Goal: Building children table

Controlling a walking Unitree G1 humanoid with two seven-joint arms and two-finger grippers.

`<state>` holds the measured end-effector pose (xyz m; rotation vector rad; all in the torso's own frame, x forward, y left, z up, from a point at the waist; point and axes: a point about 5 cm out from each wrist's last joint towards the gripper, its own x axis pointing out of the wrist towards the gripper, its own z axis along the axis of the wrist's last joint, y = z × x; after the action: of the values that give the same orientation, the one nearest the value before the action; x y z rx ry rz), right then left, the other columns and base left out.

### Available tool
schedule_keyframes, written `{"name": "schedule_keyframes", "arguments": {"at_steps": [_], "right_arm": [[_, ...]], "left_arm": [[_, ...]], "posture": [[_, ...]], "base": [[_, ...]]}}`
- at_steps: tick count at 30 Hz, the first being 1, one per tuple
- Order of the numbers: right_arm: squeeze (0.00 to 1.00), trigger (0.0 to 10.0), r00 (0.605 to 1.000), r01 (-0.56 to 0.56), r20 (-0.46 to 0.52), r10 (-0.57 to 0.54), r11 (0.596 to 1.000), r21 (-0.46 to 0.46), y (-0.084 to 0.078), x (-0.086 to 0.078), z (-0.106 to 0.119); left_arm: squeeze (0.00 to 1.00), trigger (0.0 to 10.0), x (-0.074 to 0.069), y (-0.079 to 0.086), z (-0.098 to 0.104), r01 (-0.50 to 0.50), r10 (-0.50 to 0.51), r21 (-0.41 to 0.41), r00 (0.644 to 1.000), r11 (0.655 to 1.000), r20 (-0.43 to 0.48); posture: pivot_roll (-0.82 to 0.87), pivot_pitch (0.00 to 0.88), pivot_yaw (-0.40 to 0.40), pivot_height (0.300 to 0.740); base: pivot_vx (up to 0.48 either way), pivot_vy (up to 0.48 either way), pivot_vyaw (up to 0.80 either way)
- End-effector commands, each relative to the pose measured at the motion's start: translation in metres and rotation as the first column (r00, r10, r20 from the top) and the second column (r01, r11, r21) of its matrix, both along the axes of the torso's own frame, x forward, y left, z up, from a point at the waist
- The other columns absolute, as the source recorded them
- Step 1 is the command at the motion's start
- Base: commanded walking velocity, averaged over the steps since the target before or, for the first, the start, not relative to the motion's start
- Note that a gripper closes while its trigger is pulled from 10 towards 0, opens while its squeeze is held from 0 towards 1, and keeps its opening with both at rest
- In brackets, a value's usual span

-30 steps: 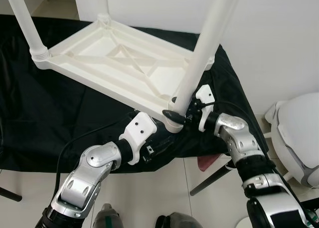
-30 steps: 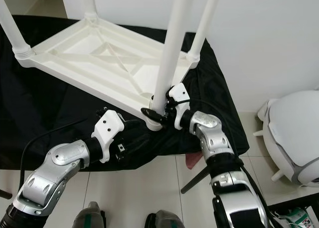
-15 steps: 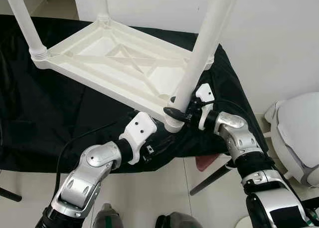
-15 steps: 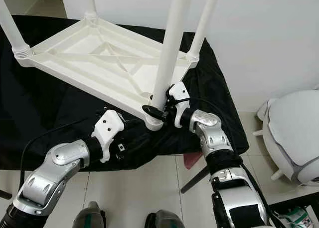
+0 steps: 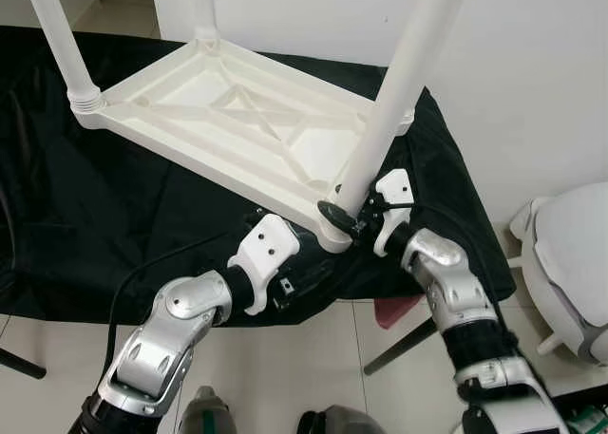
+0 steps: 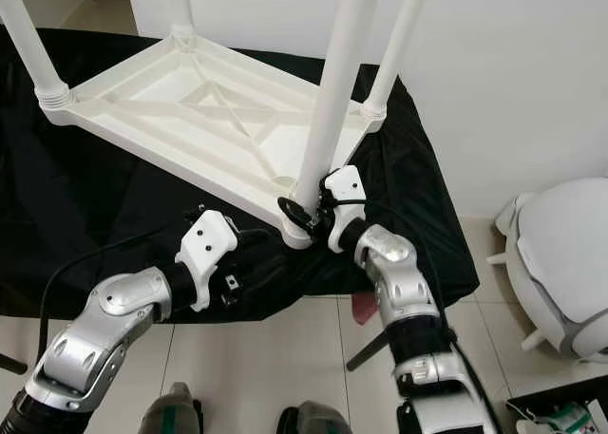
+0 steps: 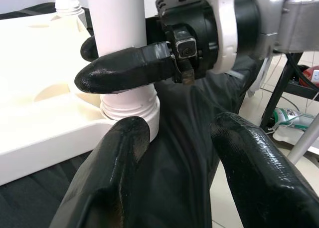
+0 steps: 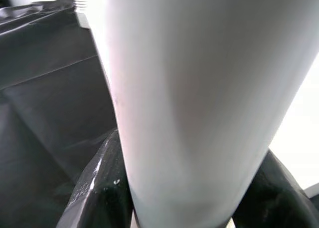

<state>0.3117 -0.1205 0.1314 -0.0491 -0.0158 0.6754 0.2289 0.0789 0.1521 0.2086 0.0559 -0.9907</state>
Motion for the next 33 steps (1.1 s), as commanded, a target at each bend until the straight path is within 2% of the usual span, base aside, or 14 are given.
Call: {"name": "schedule_keyframes", "arguments": {"at_steps": [1, 6, 8, 11, 12, 22, 23, 24, 25, 28, 29, 31, 32, 33], "right_arm": [[0.0, 0.0, 0.986, 0.167, -0.037, -0.165, 0.985, 0.032, -0.009, -0.002, 0.002], [0.0, 0.0, 0.952, 0.304, -0.045, -0.302, 0.951, 0.047, -0.004, -0.006, 0.004], [0.0, 0.0, 0.952, 0.304, -0.045, -0.302, 0.951, 0.047, -0.004, -0.006, 0.004], [0.0, 0.0, 0.862, 0.505, -0.055, -0.503, 0.862, 0.037, -0.003, -0.012, 0.001], [0.0, 0.0, 0.854, 0.519, -0.062, -0.517, 0.854, 0.032, 0.001, -0.013, -0.001], [0.0, 0.0, 0.849, 0.526, -0.08, -0.522, 0.849, 0.044, 0.002, -0.013, 0.0], [0.0, 4.6, 0.86, 0.509, -0.083, -0.504, 0.86, 0.05, 0.003, -0.013, 0.001], [0.0, 4.6, 0.868, 0.494, -0.085, -0.489, 0.868, 0.053, 0.005, -0.013, 0.002], [0.87, 10.0, 0.873, 0.484, -0.095, -0.478, 0.873, 0.062, 0.005, -0.013, 0.004], [0.87, 10.0, 0.876, 0.48, -0.103, -0.472, 0.875, 0.069, 0.005, -0.012, 0.005], [1.0, 10.0, 0.894, 0.445, -0.097, -0.438, 0.892, 0.077, 0.001, -0.01, 0.008], [1.0, 10.0, 0.92, 0.388, -0.08, -0.383, 0.918, 0.077, -0.01, -0.005, 0.013], [1.0, 10.0, 0.92, 0.388, -0.08, -0.383, 0.918, 0.077, -0.01, -0.005, 0.013], [1.0, 10.0, 0.941, 0.336, -0.059, -0.333, 0.94, 0.059, -0.016, -0.002, 0.016]], "left_arm": [[0.0, 10.0, -0.001, -0.002, 0.0, -0.001, 0.001, -0.007, 1.0, 1.0, -0.007], [0.0, 10.0, -0.002, -0.003, -0.001, 0.004, -0.004, -0.011, 1.0, 1.0, -0.011], [0.0, 10.0, -0.002, -0.003, -0.001, 0.004, -0.004, -0.011, 1.0, 1.0, -0.011], [0.0, 10.0, -0.003, -0.003, -0.001, 0.009, -0.009, -0.009, 1.0, 1.0, -0.016], [0.0, 10.0, -0.003, -0.003, -0.001, 0.01, -0.01, -0.008, 1.0, 1.0, -0.016], [0.0, 10.0, -0.003, -0.003, -0.001, 0.013, -0.013, -0.006, 1.0, 1.0, -0.016], [0.0, 10.0, -0.003, -0.003, -0.001, 0.012, -0.012, -0.006, 1.0, 1.0, -0.015], [0.0, 10.0, -0.002, -0.002, 0.0, 0.011, -0.011, -0.006, 1.0, 1.0, -0.014], [0.0, 10.0, -0.002, -0.002, 0.0, 0.009, -0.009, -0.006, 1.0, 1.0, -0.013], [0.0, 10.0, -0.002, -0.002, -0.001, 0.009, -0.009, -0.005, 1.0, 1.0, -0.013], [0.0, 10.0, -0.002, -0.002, -0.001, 0.007, -0.007, -0.006, 1.0, 1.0, -0.012], [0.0, 10.0, -0.002, -0.002, -0.001, 0.006, -0.006, -0.006, 1.0, 1.0, -0.011], [0.0, 10.0, -0.002, -0.002, -0.001, 0.006, -0.006, -0.006, 1.0, 1.0, -0.011], [0.0, 10.0, -0.002, -0.002, -0.001, 0.006, -0.006, -0.007, 1.0, 1.0, -0.01]], "posture": [[0.01, 0.033, -0.091, 0.74], [0.01, 0.039, -0.089, 0.74], [0.01, 0.039, -0.089, 0.74], [0.01, 0.042, -0.083, 0.74], [0.01, 0.042, -0.083, 0.74], [0.01, 0.036, -0.082, 0.74], [0.01, 0.036, -0.082, 0.74], [0.01, 0.035, -0.084, 0.74], [0.01, 0.034, -0.086, 0.74], [0.01, 0.034, -0.086, 0.74], [0.01, 0.029, -0.088, 0.74], [0.01, 0.024, -0.09, 0.74], [0.01, 0.024, -0.09, 0.74], [0.01, 0.024, -0.09, 0.74]], "base": [[0.0, 0.0, 0.0], [0.0, 0.0, 0.0], [0.0, 0.0, 0.0], [0.0, 0.0, 0.0], [0.0, 0.0, 0.0], [0.0, 0.0, 0.0], [0.0, 0.0, 0.0], [0.0, 0.0, 0.0], [0.0, 0.0, 0.0], [0.0, 0.0, 0.0], [0.0, 0.0, 0.0], [0.0, 0.0, 0.0], [0.0, 0.0, 0.0], [0.0, 0.0, 0.0]]}}
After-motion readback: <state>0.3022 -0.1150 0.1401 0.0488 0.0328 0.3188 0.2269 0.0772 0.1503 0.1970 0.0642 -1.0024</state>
